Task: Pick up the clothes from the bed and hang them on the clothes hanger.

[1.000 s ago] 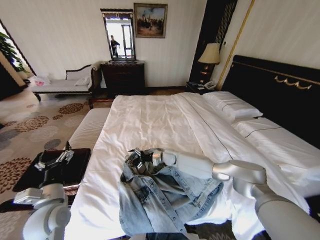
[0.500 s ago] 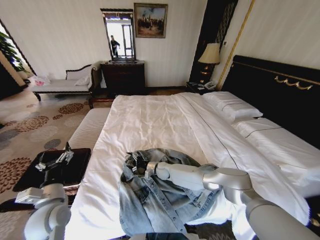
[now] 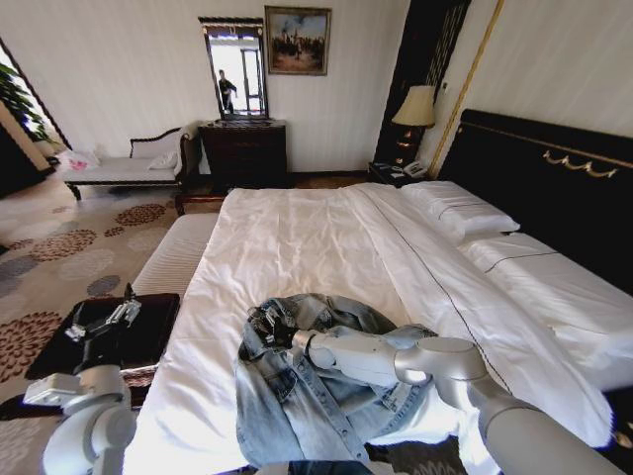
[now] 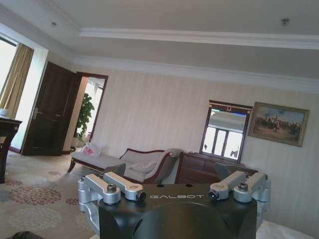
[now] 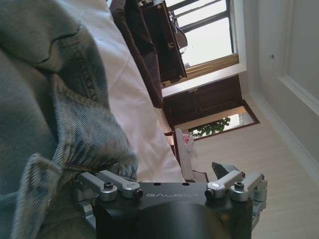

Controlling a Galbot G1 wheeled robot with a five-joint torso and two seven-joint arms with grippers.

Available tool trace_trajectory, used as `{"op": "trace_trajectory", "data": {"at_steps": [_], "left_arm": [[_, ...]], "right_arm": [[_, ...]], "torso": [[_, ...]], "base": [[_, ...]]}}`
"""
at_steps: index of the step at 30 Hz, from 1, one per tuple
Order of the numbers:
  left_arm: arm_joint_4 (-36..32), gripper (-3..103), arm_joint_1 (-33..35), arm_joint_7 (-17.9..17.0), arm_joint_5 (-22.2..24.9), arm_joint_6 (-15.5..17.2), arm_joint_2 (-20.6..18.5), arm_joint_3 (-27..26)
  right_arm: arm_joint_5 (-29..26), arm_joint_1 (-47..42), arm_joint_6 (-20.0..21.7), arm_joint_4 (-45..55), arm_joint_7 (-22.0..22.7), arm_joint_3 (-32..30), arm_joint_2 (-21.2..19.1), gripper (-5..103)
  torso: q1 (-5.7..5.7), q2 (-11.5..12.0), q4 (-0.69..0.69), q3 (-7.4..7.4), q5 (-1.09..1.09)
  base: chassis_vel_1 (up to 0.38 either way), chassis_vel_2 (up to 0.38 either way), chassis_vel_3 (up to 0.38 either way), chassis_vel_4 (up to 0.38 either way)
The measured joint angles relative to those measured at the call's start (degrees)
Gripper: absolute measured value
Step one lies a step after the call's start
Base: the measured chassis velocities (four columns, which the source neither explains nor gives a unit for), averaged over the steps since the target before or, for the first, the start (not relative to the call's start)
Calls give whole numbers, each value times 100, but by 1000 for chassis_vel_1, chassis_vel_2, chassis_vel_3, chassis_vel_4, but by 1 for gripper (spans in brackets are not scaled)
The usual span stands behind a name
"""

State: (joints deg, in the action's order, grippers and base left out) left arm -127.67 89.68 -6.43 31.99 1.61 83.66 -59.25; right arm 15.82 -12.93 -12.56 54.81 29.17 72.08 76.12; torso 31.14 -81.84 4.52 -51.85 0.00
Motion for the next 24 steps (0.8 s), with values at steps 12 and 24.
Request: {"op": "trace_trajectory", "data": {"at_steps": [12, 24], "left_arm": [[38, 100, -9, 7, 62, -22, -35, -29], [-1, 100, 13, 7, 110, -22, -52, -65]], "right_arm": [[378, 25, -351, -882, -23, 13, 268, 100], [342, 226, -456, -790, 3, -223, -23, 100]], "torso": [[0, 0, -1, 0, 0], [1, 0, 0, 0, 0]], "base": [[0, 0, 0, 0], [0, 0, 0, 0]]}}
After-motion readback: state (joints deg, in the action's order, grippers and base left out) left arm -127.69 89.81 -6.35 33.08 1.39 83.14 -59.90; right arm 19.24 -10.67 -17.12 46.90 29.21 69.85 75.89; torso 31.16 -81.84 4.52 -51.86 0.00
